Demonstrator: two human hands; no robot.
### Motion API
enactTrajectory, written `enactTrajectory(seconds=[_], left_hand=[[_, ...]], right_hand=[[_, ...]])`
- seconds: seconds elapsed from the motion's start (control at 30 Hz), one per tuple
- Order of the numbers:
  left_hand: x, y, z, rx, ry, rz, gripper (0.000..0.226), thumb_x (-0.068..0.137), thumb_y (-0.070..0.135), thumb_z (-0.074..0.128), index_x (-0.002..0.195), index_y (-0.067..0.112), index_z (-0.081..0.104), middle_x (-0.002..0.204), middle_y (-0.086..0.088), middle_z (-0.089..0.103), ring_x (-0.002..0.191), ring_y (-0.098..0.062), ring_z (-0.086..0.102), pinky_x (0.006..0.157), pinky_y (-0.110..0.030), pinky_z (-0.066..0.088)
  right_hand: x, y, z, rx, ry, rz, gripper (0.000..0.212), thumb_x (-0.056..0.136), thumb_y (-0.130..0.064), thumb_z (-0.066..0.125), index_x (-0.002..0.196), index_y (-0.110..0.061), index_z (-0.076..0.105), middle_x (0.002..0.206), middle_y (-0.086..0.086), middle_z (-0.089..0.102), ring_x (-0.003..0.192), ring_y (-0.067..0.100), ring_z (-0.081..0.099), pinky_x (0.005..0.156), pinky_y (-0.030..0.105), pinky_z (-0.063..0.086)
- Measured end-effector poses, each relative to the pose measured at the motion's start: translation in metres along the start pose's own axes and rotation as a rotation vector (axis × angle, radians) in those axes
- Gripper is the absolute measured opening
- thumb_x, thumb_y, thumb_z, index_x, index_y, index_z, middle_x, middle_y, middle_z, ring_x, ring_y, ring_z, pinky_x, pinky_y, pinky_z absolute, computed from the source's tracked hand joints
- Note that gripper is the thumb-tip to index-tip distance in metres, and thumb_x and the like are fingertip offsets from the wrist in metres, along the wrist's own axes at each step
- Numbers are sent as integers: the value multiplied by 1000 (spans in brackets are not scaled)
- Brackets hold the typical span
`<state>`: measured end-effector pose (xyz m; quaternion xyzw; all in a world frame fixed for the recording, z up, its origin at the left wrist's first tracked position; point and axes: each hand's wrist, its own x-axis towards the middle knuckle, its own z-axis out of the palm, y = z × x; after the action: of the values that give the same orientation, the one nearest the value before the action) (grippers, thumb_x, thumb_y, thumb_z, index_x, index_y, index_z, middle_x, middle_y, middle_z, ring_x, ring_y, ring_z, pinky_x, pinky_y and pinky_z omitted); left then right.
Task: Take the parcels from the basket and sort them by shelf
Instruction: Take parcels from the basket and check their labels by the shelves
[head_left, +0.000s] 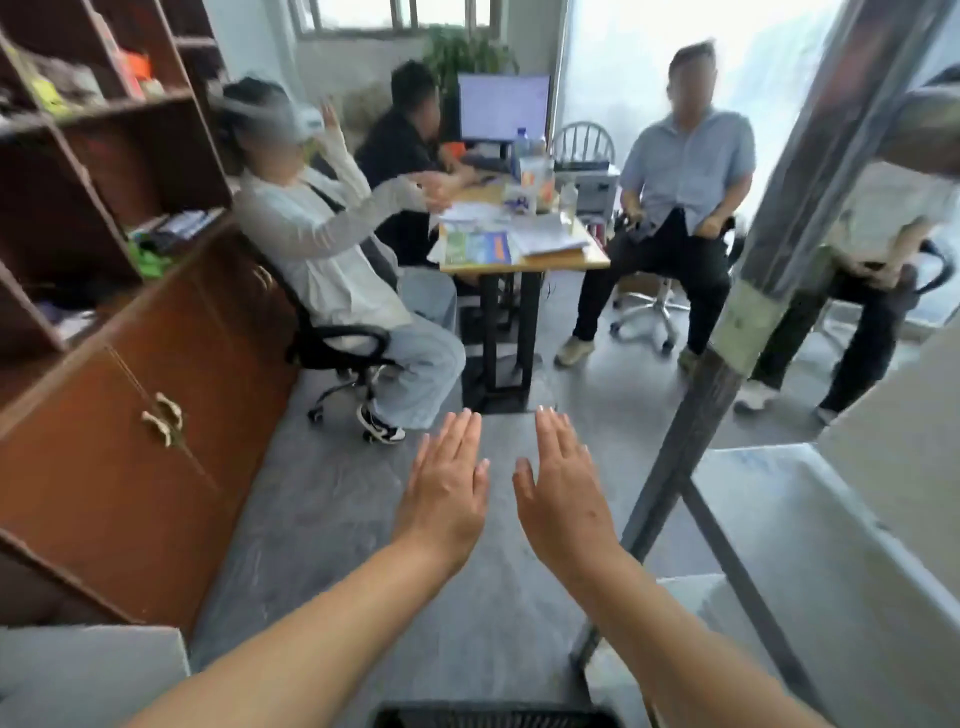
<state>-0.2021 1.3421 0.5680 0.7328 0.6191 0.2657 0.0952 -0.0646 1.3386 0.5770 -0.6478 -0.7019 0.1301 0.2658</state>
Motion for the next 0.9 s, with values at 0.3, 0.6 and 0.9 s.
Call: enactTrajectory(seconds=[0.3, 0.6, 0.9], left_hand=[[49, 164, -208, -38, 366, 258, 57, 105, 28, 32, 157, 14, 12, 165, 1, 6, 151, -10, -1, 123, -32, -6], [40, 207, -297, -64, 510, 511, 57, 105, 26, 32, 156, 11, 12, 164, -3, 8, 152, -15, 1, 123, -36, -5], [-22, 230, -325, -142, 391, 803, 57, 104, 33, 18, 156, 12, 6, 164, -4, -1, 152, -18, -4, 123, -46, 3]], right_hand=[[30, -132, -241, -74, 437, -180, 66, 100, -28, 42, 157, -12, 12, 165, 3, 11, 152, 15, 5, 124, 33, 2], [-22, -187, -331, -299, 734, -83, 65, 102, -32, 40, 157, -13, 12, 164, 3, 12, 152, 17, 9, 123, 39, -2], [-112, -218, -352, -524, 808, 188, 62, 104, -35, 31, 157, -14, 7, 165, 2, 5, 152, 13, 0, 123, 41, -6]])
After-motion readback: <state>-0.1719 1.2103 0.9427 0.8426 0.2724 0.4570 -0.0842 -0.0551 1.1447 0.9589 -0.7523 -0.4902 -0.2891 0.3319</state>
